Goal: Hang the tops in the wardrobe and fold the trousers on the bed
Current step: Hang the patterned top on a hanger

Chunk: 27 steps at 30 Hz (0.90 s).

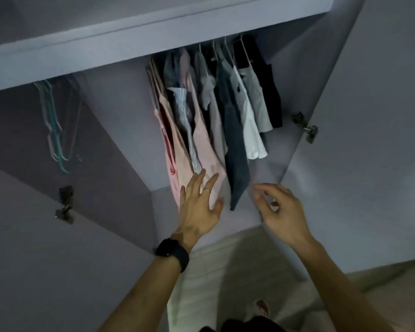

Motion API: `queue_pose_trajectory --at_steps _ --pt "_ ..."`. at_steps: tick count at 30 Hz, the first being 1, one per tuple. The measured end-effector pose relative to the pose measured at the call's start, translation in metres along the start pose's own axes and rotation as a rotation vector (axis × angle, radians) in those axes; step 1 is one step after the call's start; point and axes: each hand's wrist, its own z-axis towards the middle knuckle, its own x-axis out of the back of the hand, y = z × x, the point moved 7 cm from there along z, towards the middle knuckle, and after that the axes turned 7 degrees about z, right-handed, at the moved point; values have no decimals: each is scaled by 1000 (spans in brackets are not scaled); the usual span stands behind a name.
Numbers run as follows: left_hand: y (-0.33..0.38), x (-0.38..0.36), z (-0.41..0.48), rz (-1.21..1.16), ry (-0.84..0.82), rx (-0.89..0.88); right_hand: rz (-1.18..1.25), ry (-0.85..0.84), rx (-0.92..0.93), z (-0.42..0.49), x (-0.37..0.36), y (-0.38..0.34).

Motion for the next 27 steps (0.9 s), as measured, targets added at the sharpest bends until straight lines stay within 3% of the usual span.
queue_pose_trajectory --at_steps 7,11,18,23,27 --pt "61 -92 3 -7 -267 -218 -258 -116 -264 -58 26 87" --pt "100 -127 10 -18 -412 -425 -325 -23 -396 -95 50 107" --pt "195 -176 -27 -6 -698 -968 -386 571 -797 -222 88 93" --pt "256 -187 -92 -17 -775 -1249 -375 932 -984 -321 88 56" --pt "280 -193 -161 -25 -892 -1403 -317 1110 -1170 -399 70 35"
